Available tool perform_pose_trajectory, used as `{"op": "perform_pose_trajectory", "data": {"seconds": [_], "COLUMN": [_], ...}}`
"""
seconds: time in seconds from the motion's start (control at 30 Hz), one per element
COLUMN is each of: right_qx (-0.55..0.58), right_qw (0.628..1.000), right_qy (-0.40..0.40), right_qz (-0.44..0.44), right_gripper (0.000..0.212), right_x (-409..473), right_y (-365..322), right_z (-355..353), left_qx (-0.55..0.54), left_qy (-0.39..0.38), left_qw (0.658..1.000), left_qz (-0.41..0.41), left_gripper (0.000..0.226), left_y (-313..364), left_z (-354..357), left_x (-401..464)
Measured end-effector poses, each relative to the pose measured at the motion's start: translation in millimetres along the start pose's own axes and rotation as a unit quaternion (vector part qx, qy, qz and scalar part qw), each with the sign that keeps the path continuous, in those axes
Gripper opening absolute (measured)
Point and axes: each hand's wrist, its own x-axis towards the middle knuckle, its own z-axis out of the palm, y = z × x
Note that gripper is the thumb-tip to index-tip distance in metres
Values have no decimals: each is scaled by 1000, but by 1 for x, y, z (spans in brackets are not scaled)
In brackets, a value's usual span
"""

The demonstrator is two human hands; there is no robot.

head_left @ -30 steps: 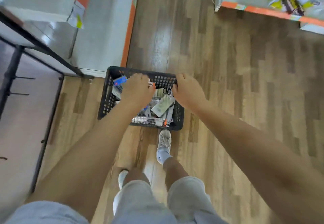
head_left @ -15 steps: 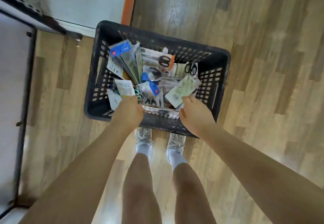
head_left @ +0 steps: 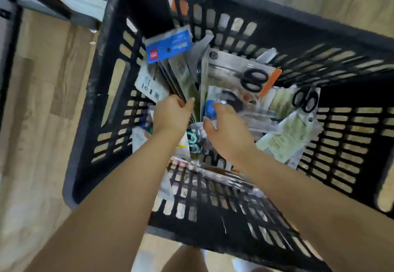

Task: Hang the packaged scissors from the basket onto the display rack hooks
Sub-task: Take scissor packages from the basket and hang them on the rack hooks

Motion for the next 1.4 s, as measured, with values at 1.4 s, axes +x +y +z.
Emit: {"op": "perform_pose_trajectory", "data": {"seconds": [1.4], "right_qx": [495], "right_qw": [815], "right_qy": [80], "right_qz": [290], "right_gripper": [7], "right_x": [18], "right_y": [107], "right_z": [-21], "left_qx": [-88], "left_qy": [-59], "left_qw": [993], "left_qz": [58], "left_gripper": [34], "left_y": [27], "left_z": [72], "left_x": [9]}}
